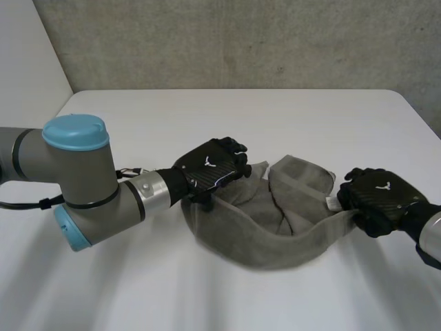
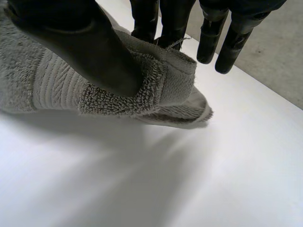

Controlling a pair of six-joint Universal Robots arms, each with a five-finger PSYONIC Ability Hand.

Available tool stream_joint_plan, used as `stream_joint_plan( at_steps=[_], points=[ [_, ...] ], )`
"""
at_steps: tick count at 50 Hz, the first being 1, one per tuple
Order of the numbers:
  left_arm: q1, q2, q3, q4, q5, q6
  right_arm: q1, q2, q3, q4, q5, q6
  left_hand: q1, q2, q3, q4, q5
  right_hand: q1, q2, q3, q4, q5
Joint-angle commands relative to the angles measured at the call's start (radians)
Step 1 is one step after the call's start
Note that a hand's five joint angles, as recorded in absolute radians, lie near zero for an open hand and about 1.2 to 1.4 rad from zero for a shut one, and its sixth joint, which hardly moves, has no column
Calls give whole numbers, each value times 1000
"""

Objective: Fold the towel.

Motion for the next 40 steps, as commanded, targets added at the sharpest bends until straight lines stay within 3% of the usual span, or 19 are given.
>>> stream_joint_plan(
  at_steps=[1,10,18,40],
  points=[
    [2,-11,-4,6,0,26,-72,-8,-19,28,-39,1,-19,-1,-51,-59,27,81,92,-43,-76,54],
    [-2,-16,-18,1,6,27,-144,-8,-44,28,-45,-1,5,22,-51,-59,50,81,92,-43,-76,54],
    [5,-15,-18,6,63,29,-210,-6,-68,28,-51,-2,-7,11,-51,-59,38,81,92,-43,-76,54],
    [14,-85,18,39,55,29,-210,8,-53,28,-46,-53,-30,-13,-51,-59,15,81,92,-43,-76,54]
  ],
)
